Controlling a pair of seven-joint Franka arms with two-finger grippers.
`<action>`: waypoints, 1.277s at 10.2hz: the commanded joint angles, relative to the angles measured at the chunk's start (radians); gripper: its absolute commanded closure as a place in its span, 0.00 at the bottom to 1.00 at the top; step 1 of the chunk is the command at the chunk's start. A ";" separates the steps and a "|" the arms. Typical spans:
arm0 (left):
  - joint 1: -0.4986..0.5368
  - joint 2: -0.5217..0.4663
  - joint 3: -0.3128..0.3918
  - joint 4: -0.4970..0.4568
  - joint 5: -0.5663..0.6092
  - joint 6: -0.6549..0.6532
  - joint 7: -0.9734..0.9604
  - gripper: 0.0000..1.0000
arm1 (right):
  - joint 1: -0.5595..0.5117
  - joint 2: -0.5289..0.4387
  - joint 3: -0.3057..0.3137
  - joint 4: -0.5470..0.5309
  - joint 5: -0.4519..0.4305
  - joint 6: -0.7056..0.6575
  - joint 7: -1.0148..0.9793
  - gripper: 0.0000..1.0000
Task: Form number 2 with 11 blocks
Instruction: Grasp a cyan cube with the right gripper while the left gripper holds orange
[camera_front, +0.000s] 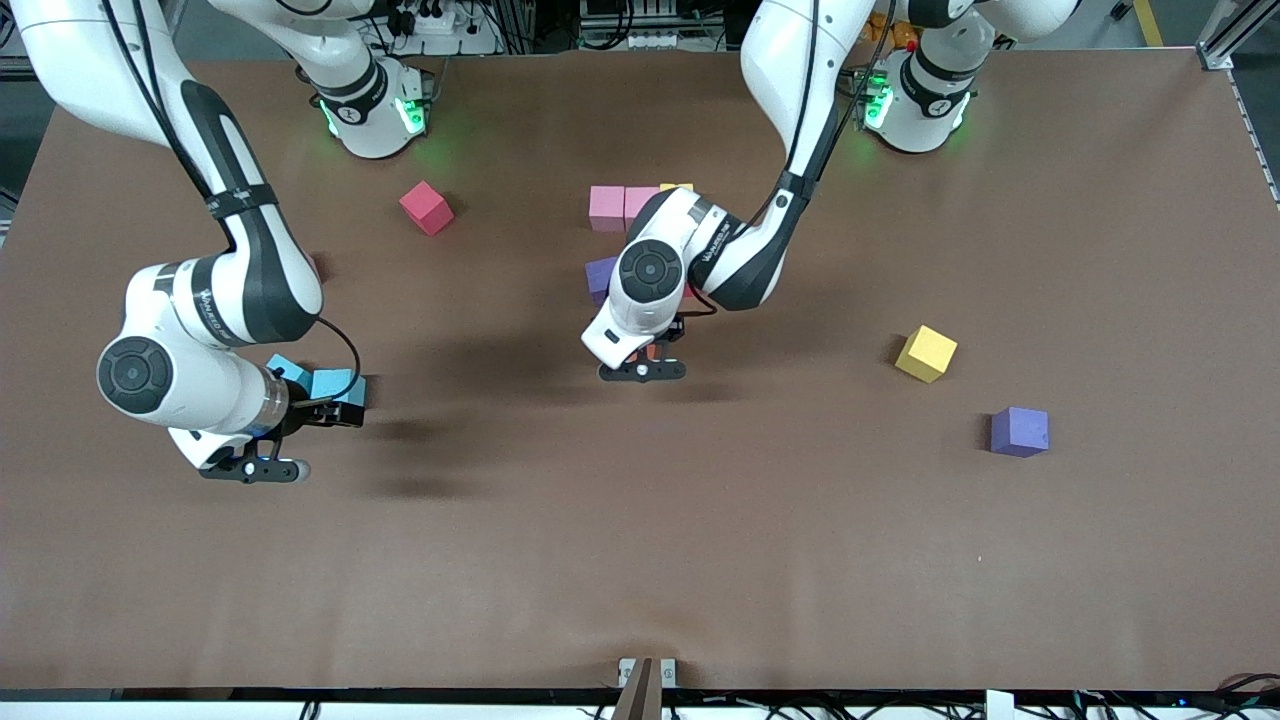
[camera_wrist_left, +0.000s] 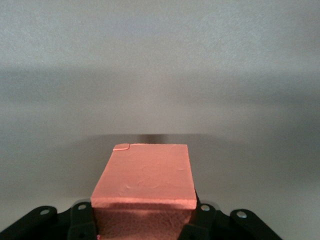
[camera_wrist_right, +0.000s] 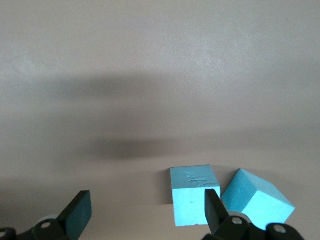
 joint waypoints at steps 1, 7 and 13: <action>-0.013 0.062 0.007 0.075 0.003 -0.013 -0.051 1.00 | -0.027 0.012 0.013 0.013 -0.012 -0.016 -0.064 0.00; -0.033 0.075 0.008 0.084 -0.080 -0.004 -0.053 1.00 | -0.040 0.018 0.013 0.013 -0.011 -0.020 -0.171 0.00; -0.035 0.092 0.005 0.084 -0.082 -0.007 -0.053 1.00 | -0.058 -0.007 0.013 -0.117 -0.009 0.119 -0.199 0.00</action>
